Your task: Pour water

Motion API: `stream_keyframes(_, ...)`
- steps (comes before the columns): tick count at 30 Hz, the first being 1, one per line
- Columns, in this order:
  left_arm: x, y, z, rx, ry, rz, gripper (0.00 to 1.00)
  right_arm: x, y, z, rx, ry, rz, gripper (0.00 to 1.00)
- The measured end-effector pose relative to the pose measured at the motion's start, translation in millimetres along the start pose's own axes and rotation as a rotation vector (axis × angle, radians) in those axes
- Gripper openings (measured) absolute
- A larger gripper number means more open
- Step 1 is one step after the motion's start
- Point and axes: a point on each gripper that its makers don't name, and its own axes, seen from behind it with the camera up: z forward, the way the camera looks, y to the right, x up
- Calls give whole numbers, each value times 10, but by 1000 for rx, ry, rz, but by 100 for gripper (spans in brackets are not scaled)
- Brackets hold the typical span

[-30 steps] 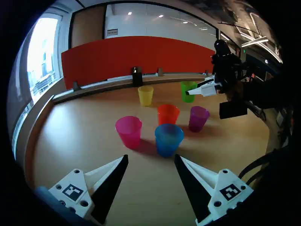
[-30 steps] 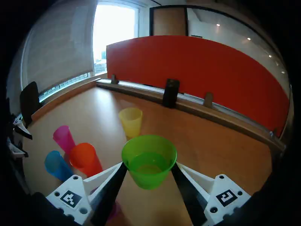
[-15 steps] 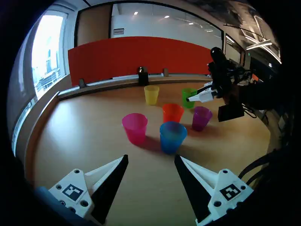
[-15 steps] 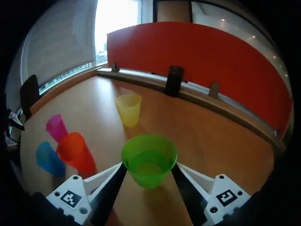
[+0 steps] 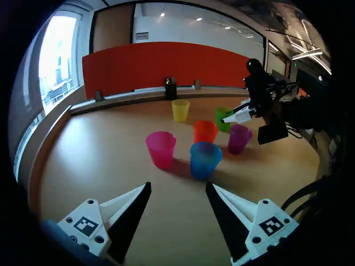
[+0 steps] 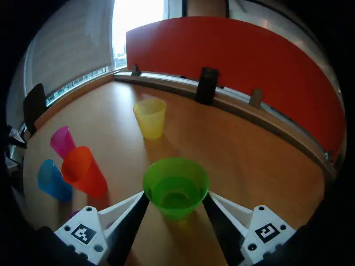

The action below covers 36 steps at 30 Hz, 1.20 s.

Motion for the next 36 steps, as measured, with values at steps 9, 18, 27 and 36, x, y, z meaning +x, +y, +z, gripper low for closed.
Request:
stream_keyframes(9, -7, -3, 13, 1, -2, -5, 91, -60, 7, -20, 2, -24, -2, 88)
stream_keyframes(18, -6, -16, 5, 8, 0, -14, 91, -92, 9, -45, 3, -39, 1, 88)
stream_keyframes(27, -7, -20, 2, 7, 1, -15, 91, -100, 19, -66, -2, -54, -10, 88)
stream_keyframes(36, 12, -41, 6, 7, 4, -12, 91, -113, 22, -154, 6, -85, -21, 88)
